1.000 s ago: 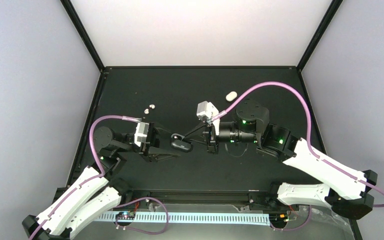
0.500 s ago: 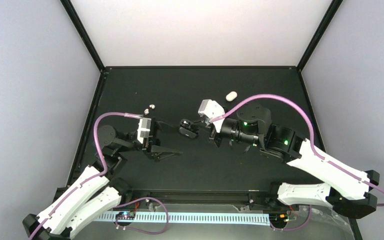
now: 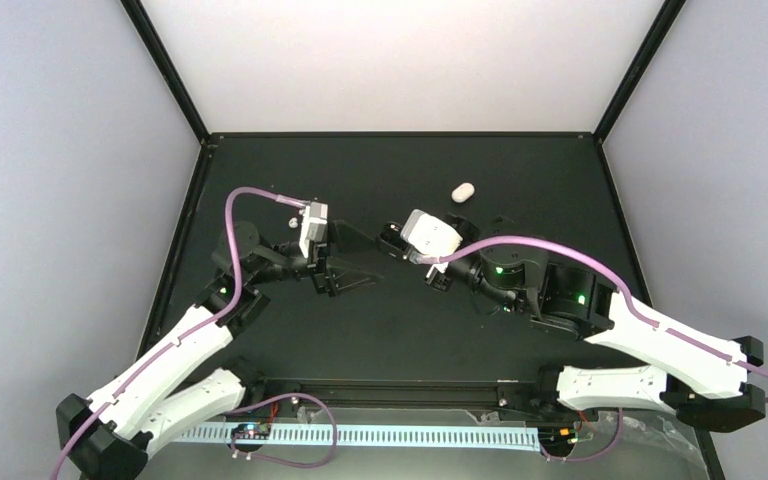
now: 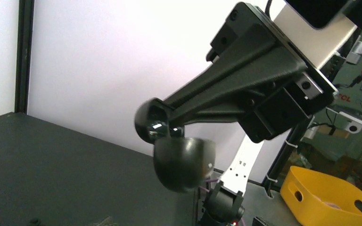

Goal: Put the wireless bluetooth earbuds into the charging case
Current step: Open the charging case.

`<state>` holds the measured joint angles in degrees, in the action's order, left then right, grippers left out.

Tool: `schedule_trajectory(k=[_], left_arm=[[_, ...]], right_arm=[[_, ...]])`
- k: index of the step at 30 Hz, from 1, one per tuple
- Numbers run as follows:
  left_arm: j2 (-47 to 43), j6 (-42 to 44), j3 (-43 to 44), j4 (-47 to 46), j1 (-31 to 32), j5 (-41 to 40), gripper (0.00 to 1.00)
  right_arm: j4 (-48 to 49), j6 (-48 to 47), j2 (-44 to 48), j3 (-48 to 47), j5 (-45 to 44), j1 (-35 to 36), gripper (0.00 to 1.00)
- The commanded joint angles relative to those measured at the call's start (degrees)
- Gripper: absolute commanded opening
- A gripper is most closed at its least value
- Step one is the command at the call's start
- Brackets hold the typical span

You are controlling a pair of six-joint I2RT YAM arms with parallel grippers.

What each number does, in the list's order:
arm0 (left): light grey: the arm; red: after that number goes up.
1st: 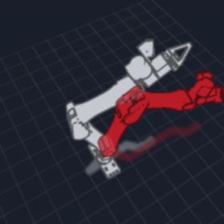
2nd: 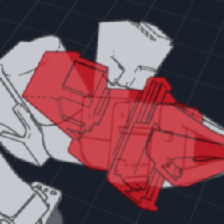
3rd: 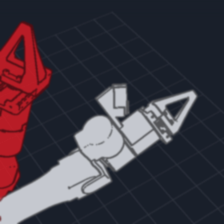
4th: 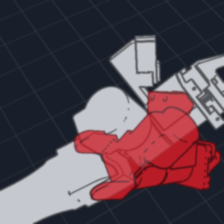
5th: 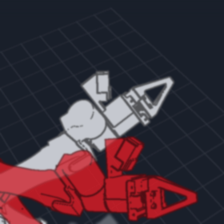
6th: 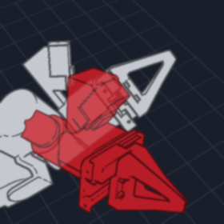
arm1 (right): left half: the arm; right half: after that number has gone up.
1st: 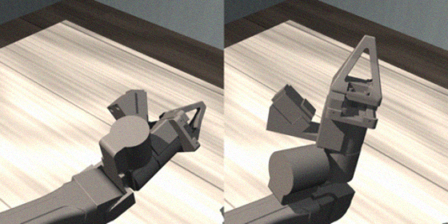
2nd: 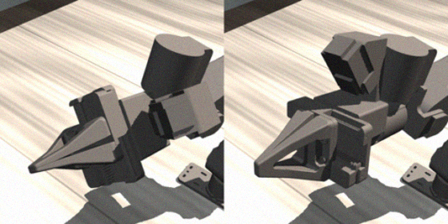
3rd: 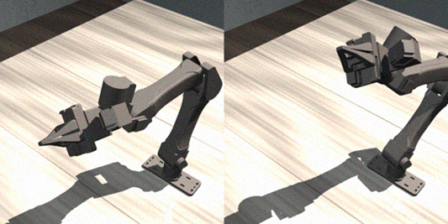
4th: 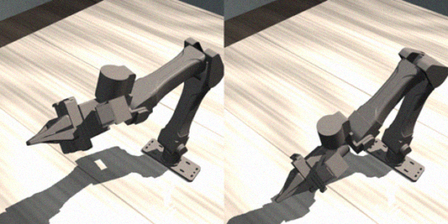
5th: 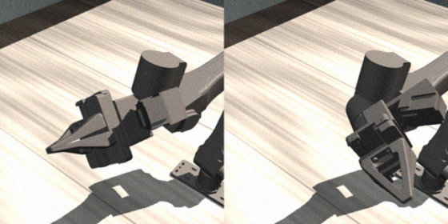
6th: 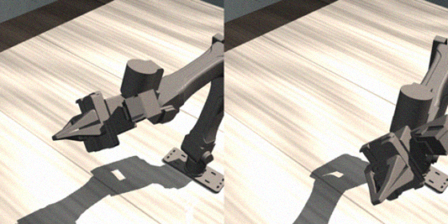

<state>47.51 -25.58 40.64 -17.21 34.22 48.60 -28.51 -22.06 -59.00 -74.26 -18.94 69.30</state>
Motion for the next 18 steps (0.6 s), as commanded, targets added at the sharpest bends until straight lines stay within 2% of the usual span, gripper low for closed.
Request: schedule_trajectory(k=[1, 18], left_arm=[[1.83, -2.17, 4.09, 0.32, 0.15, -1.22, 0.75], [8.43, -8.94, 6.71, -8.32, 0.30, 5.33, 0.51]], right_arm=[[1.62, -3.08, 1.16, 0.86, -3.96, 1.61, 0.01], [2.67, -4.02, 0.47, 2.01, -4.86, 3.98, 0.01]])
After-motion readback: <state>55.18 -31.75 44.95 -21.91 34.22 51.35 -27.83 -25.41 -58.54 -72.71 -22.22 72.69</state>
